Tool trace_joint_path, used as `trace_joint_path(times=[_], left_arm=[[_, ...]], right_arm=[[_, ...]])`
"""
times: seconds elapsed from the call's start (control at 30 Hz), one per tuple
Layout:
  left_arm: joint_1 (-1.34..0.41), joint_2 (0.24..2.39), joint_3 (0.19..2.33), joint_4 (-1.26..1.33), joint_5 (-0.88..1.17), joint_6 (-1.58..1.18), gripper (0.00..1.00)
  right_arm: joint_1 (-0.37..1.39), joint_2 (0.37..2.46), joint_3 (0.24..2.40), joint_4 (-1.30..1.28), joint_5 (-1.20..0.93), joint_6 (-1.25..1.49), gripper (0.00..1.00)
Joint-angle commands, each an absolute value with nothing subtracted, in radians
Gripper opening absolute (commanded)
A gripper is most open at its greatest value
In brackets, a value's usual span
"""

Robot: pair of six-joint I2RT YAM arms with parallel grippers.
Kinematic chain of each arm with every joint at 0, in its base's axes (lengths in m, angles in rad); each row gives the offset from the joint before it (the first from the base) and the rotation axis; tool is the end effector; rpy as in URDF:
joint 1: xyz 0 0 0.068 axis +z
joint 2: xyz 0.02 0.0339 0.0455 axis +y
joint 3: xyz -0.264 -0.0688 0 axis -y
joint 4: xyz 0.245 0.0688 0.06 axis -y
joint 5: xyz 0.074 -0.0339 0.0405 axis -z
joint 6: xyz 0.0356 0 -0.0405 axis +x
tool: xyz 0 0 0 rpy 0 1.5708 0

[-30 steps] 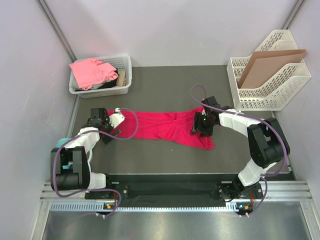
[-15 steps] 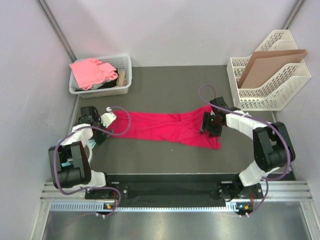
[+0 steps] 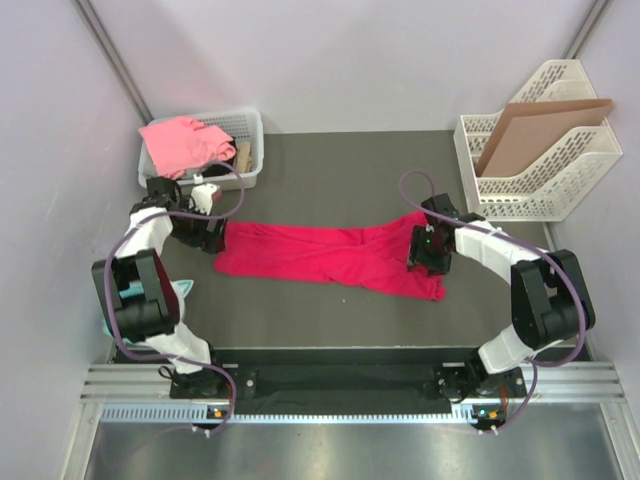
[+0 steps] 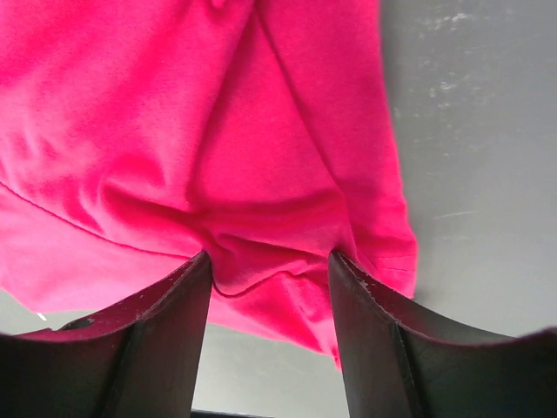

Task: Fold and stack the t-shirts
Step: Fold the other side of the tshirt into a rectangle

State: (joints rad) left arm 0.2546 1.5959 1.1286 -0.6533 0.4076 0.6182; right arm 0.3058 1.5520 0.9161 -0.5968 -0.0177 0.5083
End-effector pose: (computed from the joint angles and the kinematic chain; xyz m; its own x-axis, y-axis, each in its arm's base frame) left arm 0.3121 0.0666 0.2246 -0.7473 0.3553 -0.5615 0.4526 0.8909 -0.0387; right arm 0.2708 0.0861 0.1768 -0.9351 0.2151 -0.2816 0.1700 0.9696 0.1760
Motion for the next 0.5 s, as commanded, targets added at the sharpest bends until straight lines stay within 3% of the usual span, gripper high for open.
trace_joint_path(times=[0.0, 0.47], left_arm=[[0.268, 1.683, 1.164, -0.781, 0.572, 0.543, 0.99], [0.267, 1.775, 1.157, -0.669, 0.563, 0.476, 0.99]], right_arm=[[0.308, 1.508, 0.904, -0.611, 0.029, 0.488, 0.56], [0.318, 1.463, 0.9, -0.612, 0.017, 0.489, 0.56]])
